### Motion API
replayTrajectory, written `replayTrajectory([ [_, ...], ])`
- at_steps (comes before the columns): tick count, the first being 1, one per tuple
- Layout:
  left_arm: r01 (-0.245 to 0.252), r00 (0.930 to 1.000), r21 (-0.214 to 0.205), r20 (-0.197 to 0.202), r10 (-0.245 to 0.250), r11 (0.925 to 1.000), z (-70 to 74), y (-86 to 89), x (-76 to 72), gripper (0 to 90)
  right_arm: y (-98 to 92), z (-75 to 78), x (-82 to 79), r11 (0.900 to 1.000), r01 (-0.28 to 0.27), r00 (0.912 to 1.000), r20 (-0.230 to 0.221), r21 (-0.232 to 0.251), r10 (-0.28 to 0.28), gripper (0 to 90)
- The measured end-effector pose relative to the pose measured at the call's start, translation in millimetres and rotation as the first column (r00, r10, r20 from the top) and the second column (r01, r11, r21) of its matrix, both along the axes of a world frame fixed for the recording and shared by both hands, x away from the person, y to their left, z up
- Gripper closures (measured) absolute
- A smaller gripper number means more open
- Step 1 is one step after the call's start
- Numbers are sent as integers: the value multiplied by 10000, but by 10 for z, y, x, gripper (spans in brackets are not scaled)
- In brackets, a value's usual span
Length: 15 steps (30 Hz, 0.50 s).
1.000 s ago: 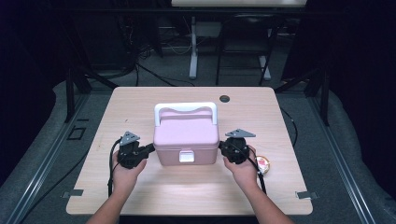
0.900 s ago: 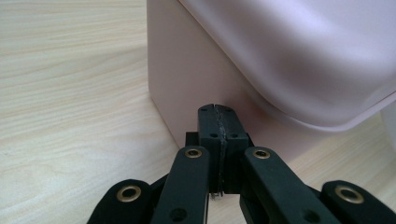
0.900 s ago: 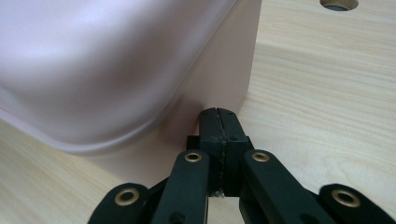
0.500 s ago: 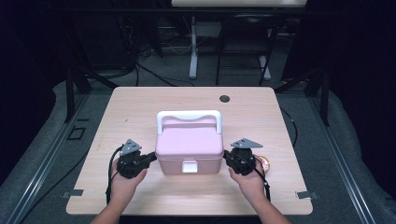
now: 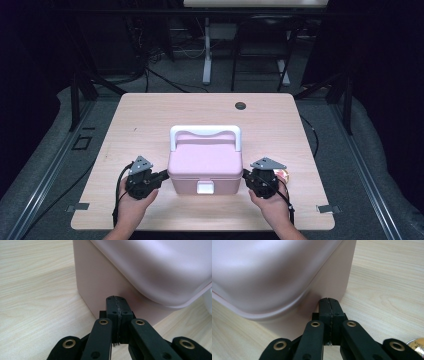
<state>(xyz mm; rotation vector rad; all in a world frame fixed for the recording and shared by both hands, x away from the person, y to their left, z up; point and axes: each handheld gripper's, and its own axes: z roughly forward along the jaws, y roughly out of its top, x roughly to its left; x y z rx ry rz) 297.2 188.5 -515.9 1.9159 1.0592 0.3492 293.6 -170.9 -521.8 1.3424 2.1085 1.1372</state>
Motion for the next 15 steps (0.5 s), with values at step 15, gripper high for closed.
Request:
replayTrajectory([
  [15,137,9999,-25,-25,-137,9999,-5,22,-89,900,-13,-7,-119,9999,-113,9999,77,1,113,900],
])
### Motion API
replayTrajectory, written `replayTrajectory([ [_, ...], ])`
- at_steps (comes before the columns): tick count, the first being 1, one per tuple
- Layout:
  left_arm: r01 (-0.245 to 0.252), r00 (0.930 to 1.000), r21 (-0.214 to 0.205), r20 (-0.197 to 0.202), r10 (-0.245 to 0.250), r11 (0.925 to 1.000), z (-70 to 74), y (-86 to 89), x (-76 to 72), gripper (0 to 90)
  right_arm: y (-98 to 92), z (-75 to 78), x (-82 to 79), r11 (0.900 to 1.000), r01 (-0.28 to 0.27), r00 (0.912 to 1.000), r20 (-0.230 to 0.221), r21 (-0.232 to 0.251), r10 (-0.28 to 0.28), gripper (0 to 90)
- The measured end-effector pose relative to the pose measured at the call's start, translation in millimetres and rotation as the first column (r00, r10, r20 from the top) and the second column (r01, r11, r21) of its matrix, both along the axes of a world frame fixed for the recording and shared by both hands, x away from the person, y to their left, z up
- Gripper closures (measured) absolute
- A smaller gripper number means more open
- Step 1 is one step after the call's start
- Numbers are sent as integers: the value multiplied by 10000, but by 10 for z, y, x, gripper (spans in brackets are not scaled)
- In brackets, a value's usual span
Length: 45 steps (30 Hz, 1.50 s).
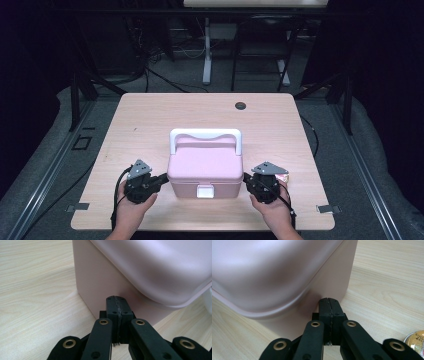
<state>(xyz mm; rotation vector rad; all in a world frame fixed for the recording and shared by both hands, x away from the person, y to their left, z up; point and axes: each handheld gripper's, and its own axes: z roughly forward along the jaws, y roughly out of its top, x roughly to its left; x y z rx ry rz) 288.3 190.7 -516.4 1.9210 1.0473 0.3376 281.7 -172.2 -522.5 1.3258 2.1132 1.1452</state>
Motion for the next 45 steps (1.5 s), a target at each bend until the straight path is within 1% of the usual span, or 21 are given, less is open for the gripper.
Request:
replayTrajectory([
  [1,-78,10000,-61,39,78,10000,-5,-4,-4,900,1,-2,-8,10000,4,10000,20,4,-4,900],
  [3,12,10000,-34,87,-11,10000,-5,0,-16,900,-4,-4,-18,10000,9,10000,-24,55,-9,900],
  [7,18,9998,43,196,-19,10000,-8,-2,-69,900,-1,-4,-46,10000,33,10000,-17,57,-33,900],
  [8,91,9998,73,175,-92,9999,-6,4,-76,900,4,-5,-55,10000,1,10000,64,-14,-1,900],
  [10,100,9999,-47,107,-99,9999,-6,6,-90,900,7,-8,-73,9999,-48,9998,174,-149,51,900],
  [11,121,9998,-12,128,-121,9999,-6,7,-94,900,5,-10,-78,9999,-58,9998,200,-149,61,900],
  [16,98,9998,50,157,-99,9999,-3,0,-109,900,-7,-9,-95,9999,-63,9999,108,-85,64,900],
  [19,181,9997,11,147,-181,9998,-4,3,-121,900,-6,-6,-118,10000,-56,9999,89,-54,56,900],
  [20,224,9997,74,118,-225,9997,1,4,-126,900,-10,-9,-122,10000,-76,9999,131,-64,77,900],
  [24,254,9995,21,198,-254,9997,11,7,-136,900,-25,-6,-136,9999,-104,9999,58,12,104,900],
  [27,306,9994,-46,166,-305,9995,9,19,-128,900,-30,-6,-148,9996,-217,9996,154,-168,220,900],
  [30,369,9992,-299,133,-366,9989,17,50,-96,896,-37,-2,-144,9992,-307,9993,200,-273,312,900],
  [32,336,9993,-323,151,-332,9989,32,79,-72,862,-44,4,-134,9989,-326,9990,293,-346,336,869],
  [33,313,9995,-328,88,-311,9990,42,94,-66,853,-54,9,-130,9988,-347,9989,293,-337,357,855],
  [34,281,9995,-357,119,-277,9990,46,109,-60,844,-68,17,-125,9990,-356,9989,296,-261,363,838],
  [37,216,9997,-475,-97,-220,9986,60,150,-30,785,-111,51,-108,9990,-421,9985,353,-119,425,797],
  [38,123,9999,-496,-70,-127,9987,69,159,-25,766,-126,66,-100,9989,-448,9983,356,-131,452,779],
  [41,79,10000,-478,24,-77,9988,109,162,-9,728,-174,117,-68,9985,-546,9982,254,-18,546,735],
  [43,191,9998,-442,47,-189,9988,147,151,4,699,-203,161,-55,9986,-531,9981,305,33,530,719],
  [44,293,9995,-340,80,-290,9990,172,153,12,687,-215,183,-48,9986,-531,9982,278,70,529,708],
  [45,225,9997,-327,103,-221,9992,189,142,14,675,-229,204,-38,9984,-555,9981,274,83,552,693],
])
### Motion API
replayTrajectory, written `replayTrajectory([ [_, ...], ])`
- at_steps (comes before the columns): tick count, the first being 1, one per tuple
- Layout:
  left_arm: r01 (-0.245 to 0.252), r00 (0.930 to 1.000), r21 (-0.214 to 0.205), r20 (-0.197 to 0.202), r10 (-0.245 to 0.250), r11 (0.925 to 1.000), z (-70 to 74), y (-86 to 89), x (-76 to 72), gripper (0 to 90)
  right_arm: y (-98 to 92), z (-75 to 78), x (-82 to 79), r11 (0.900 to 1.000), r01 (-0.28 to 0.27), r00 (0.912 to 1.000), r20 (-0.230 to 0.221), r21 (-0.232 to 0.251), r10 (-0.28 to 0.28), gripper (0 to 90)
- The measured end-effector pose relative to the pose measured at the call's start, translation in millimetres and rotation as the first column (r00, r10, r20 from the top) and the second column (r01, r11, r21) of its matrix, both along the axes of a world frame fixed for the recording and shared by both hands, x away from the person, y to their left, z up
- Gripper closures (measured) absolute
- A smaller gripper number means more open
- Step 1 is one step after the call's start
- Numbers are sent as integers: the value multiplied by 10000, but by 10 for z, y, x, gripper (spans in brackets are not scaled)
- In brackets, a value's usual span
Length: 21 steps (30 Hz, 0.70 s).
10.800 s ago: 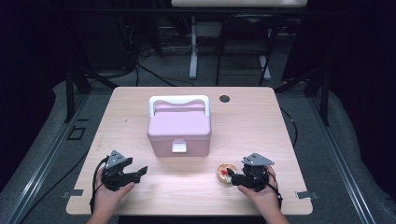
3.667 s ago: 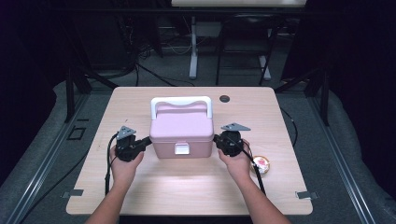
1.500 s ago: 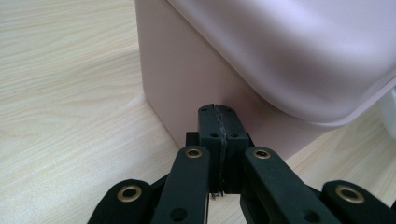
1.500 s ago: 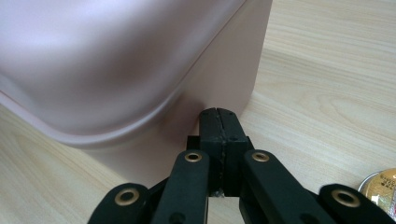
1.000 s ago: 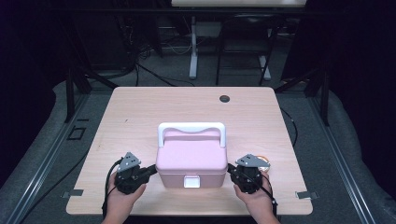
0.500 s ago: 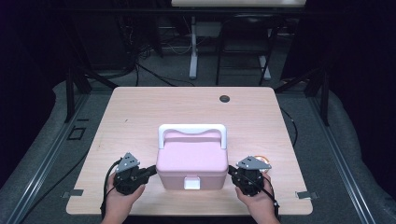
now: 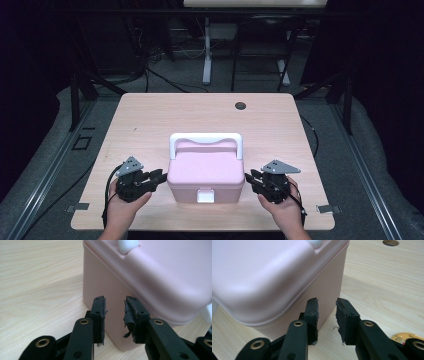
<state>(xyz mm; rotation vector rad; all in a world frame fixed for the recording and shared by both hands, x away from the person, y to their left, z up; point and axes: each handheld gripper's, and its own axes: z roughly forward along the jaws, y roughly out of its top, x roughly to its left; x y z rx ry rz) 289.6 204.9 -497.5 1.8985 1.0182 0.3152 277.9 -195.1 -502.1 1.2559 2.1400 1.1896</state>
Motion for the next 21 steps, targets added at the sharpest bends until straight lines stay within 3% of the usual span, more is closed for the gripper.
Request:
replayTrajectory([
  [4,-91,10000,-132,2,91,9999,50,13,27,621,-34,90,24,9987,-320,9993,-173,385,327,651],
  [7,-13,9999,-200,-124,10,9998,77,32,56,589,-41,145,31,9988,-481,9988,-13,115,481,622],
  [11,43,9999,-164,-114,-45,9999,142,31,66,564,-65,223,64,9979,-611,9981,-63,208,613,570],
  [16,49,10000,-517,-19,-50,9987,245,54,82,551,-72,313,94,9963,-734,9972,-127,454,740,487],
  [21,153,9998,-475,105,-148,9988,346,64,111,514,-74,395,131,9946,-882,9960,-86,540,887,452],
])
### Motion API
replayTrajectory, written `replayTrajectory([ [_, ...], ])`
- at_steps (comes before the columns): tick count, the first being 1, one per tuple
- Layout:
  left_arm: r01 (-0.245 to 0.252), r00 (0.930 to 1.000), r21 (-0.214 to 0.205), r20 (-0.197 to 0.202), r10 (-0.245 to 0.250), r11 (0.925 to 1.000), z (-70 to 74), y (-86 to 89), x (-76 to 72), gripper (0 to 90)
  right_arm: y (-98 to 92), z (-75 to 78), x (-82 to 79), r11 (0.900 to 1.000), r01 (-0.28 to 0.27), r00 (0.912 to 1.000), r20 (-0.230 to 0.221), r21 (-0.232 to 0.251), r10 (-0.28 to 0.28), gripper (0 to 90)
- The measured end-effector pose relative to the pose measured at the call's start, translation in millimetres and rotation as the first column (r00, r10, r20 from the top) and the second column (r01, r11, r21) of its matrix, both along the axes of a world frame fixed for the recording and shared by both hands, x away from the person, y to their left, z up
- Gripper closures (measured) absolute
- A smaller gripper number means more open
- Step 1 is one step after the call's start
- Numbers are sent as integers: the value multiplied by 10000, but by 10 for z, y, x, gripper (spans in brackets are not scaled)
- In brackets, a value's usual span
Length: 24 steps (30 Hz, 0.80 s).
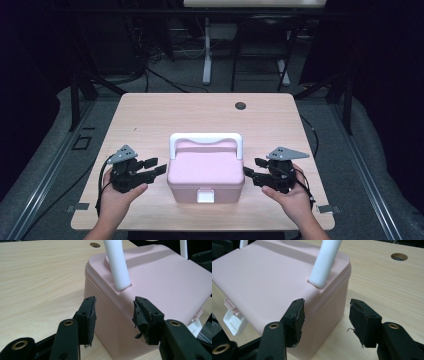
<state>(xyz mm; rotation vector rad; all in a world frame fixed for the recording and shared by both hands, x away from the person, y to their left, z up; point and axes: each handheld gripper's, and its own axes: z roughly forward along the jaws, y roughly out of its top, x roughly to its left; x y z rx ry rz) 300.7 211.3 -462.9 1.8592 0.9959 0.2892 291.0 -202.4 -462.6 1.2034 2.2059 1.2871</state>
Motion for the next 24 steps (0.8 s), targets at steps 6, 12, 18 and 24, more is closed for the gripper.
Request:
replayTrajectory([
  [6,-116,9995,-313,281,125,9994,117,22,27,477,24,141,23,9985,-491,9987,118,225,488,447],
  [12,423,9988,-636,274,-406,9971,219,-20,84,454,60,283,78,9974,-717,9972,208,-24,717,559],
  [18,435,9978,-425,519,-413,9982,255,-94,158,468,110,324,196,9969,-782,9965,320,94,778,557],
  [24,408,9986,-523,357,-390,9978,195,-159,269,476,163,263,322,9968,-779,9966,277,193,773,535],
])
